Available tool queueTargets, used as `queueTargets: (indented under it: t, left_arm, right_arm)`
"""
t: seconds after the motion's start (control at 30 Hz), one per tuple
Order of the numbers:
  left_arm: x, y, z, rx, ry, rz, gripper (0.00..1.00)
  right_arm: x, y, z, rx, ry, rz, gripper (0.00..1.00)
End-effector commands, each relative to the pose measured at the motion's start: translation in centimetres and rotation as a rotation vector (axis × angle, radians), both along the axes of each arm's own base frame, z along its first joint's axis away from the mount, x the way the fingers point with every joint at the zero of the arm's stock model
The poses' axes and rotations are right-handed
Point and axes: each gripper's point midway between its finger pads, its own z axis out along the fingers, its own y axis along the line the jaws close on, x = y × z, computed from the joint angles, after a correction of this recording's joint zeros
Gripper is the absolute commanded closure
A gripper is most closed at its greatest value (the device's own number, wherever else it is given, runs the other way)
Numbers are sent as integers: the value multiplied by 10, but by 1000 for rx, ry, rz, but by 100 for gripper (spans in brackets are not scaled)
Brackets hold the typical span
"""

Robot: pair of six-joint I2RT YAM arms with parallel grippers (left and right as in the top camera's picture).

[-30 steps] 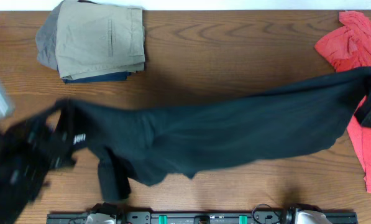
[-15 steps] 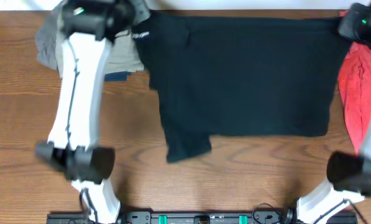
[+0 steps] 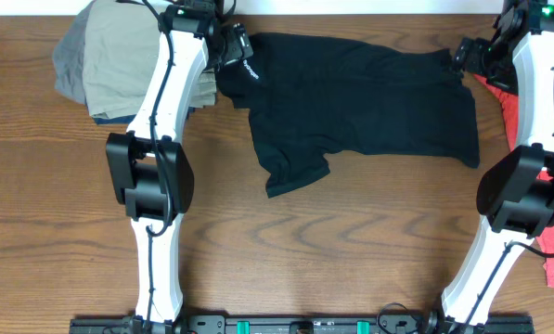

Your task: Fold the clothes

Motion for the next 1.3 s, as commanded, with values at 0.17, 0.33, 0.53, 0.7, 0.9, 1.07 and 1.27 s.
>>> queueTargets:
  t: [0.17, 0.33, 0.53, 0.7, 0.9, 1.07, 1.27]
  left_arm:
    - [-97, -16, 45, -119, 258, -72, 2]
    - [-164, -25, 32, -60, 521, -133, 0]
    - [-201, -66, -4, 0, 633, -261, 4]
    - [-214, -91, -41, 21, 646, -281, 5]
    - [-213, -93, -82, 11, 625, -255, 6]
    - [-219, -92, -107, 12, 625, -259, 12]
    - [-235, -86, -129, 19, 660, -243, 26]
  right_arm:
    - [-46, 12, 16, 57, 125, -10, 1]
    - [-64, 13, 14, 71, 194, -17, 1]
    - [-69, 14, 12, 75, 218, -16, 1]
    - [-77, 14, -2, 79, 265, -20, 1]
    - [-80, 15, -34, 89, 300, -22, 1]
    - [-82, 17, -52, 104, 309, -31, 1]
    - [-83, 18, -58, 108, 315, -33, 1]
